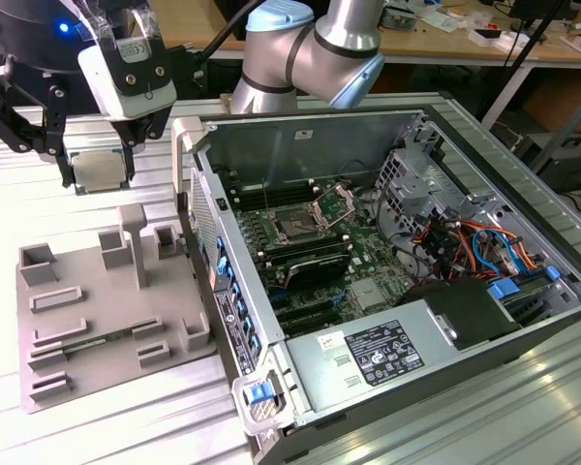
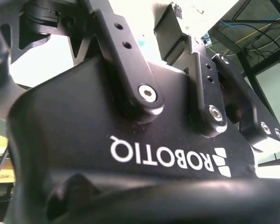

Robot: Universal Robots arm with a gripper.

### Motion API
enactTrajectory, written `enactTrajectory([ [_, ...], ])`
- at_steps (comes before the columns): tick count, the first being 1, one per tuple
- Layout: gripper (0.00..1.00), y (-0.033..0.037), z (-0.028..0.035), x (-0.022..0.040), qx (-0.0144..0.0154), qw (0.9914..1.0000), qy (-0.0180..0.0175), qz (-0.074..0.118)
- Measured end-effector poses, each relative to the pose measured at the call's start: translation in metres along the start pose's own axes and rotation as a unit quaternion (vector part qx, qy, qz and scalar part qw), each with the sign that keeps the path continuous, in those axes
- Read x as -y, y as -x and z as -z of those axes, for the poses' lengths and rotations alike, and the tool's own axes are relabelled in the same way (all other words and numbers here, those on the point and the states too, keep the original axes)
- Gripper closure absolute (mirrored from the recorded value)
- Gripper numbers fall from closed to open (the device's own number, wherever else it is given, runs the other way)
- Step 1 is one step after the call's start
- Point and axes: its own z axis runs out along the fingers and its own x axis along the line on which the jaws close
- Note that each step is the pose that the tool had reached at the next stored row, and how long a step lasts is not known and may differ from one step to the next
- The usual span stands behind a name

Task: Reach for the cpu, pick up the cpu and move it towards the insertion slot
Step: 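Pick up the cpu and move it towards the insertion slot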

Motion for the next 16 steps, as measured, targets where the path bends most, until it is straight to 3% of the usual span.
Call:
enactTrajectory([
  [16,0.46,0.0136,0.0000,0.0007,0.0000,1.00000,0.0000,0.000],
])
